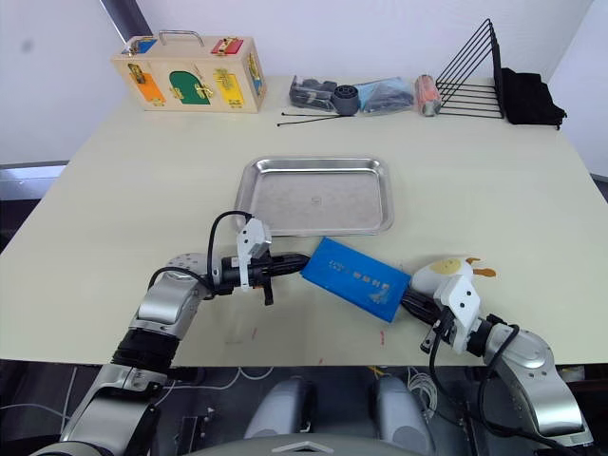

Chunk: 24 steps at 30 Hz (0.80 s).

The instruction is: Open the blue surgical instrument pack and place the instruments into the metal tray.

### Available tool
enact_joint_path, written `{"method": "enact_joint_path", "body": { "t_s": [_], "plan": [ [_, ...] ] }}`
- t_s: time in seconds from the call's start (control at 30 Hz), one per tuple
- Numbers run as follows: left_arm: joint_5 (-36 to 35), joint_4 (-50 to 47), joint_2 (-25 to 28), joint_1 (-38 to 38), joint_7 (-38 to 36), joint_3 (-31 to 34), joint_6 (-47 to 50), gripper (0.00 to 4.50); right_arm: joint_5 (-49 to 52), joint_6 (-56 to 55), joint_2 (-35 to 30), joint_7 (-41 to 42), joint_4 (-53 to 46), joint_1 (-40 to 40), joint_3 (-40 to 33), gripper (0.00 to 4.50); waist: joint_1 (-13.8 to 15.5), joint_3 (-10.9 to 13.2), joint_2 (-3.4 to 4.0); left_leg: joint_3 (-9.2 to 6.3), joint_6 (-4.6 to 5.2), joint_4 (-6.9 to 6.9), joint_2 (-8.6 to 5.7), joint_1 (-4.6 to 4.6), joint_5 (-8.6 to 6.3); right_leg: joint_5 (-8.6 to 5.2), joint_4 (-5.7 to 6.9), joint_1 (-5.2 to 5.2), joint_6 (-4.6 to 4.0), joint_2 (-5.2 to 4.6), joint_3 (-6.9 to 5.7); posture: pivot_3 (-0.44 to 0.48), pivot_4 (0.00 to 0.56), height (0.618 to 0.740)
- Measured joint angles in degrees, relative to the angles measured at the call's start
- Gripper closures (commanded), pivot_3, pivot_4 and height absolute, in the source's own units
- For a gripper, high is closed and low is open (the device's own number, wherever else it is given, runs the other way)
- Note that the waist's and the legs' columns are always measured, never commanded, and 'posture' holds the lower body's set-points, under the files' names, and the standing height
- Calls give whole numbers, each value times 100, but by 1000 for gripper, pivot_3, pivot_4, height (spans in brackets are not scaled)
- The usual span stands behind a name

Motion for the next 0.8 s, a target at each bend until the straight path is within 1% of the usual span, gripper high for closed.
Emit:
{"method": "enact_joint_path", "body": {
  "t_s": [0.17, 0.33, 0.5, 0.8],
  "plan": [
    [-76, -131, 103, 199, -59, 80, -87, 4500, -85, -93, 2, 141, 342, -259, 177, 4457, -12, 0, 0, 0, 0, 0, 2, 0, 0, 0, 0, 0, 0, 2, 1, 0, 150, 740],
    [-114, -501, 283, 537, -55, 185, -23, 4500, -213, -238, 40, 263, 646, -564, 341, 4457, -39, 0, -1, -1, 0, -1, 5, 2, 0, 0, 1, 0, 0, 5, 2, 0, 150, 740],
    [-297, -1035, 561, 1049, 29, 414, 214, 4500, -418, -352, 205, 327, 1119, -1135, 574, 4457, -123, 1, -1, -13, 0, -2, 8, 5, 0, 0, 4, -1, -2, 6, 1, 0, 150, 740],
    [-440, -1441, 803, 1444, 195, 648, 438, 4500, -685, -541, 548, 326, 1742, -1824, 769, 4457, -143, 1, -1, -19, 0, -4, 10, 8, 0, 1, 6, -1, -2, 6, 1, 0, 150, 740]
  ]
}}
